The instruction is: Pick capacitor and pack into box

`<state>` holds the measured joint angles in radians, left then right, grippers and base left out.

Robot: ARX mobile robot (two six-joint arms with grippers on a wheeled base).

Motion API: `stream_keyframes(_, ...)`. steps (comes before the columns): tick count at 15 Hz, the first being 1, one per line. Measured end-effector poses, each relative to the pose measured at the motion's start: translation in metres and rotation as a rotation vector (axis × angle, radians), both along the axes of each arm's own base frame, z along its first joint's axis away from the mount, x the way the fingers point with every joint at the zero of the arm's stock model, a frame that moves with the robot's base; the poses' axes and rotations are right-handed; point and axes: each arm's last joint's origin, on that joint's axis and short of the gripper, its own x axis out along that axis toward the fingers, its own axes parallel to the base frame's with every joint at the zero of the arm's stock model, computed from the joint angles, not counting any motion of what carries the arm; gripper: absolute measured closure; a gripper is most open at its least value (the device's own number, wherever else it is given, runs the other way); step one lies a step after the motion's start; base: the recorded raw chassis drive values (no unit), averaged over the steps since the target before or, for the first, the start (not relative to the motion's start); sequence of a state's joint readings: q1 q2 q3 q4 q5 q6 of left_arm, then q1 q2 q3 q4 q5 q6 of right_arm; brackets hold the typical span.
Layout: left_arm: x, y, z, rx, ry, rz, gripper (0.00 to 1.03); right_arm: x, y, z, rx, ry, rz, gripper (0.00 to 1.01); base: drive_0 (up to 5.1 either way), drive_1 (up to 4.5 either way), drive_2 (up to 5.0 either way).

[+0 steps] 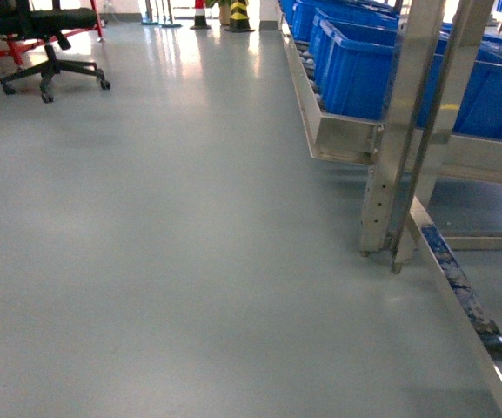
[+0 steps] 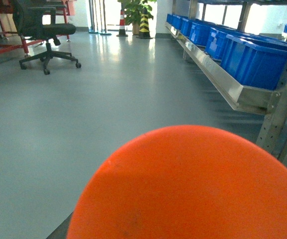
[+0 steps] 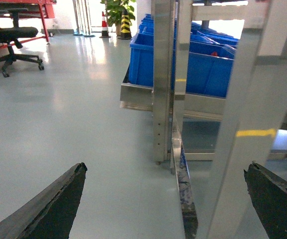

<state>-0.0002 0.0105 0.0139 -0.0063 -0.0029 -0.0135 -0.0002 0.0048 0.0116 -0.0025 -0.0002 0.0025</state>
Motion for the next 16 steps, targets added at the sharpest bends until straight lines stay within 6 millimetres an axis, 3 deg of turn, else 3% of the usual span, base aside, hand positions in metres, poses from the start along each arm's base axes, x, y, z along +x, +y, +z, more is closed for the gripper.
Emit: stream_keyframes(16,0.0,-0.0001,0.0001,0.0,-0.001,-0.003,0.6,0.0,0.0,-0.0004,0.0,0.004,0.0,0.03,-5.0,2.42,2.4)
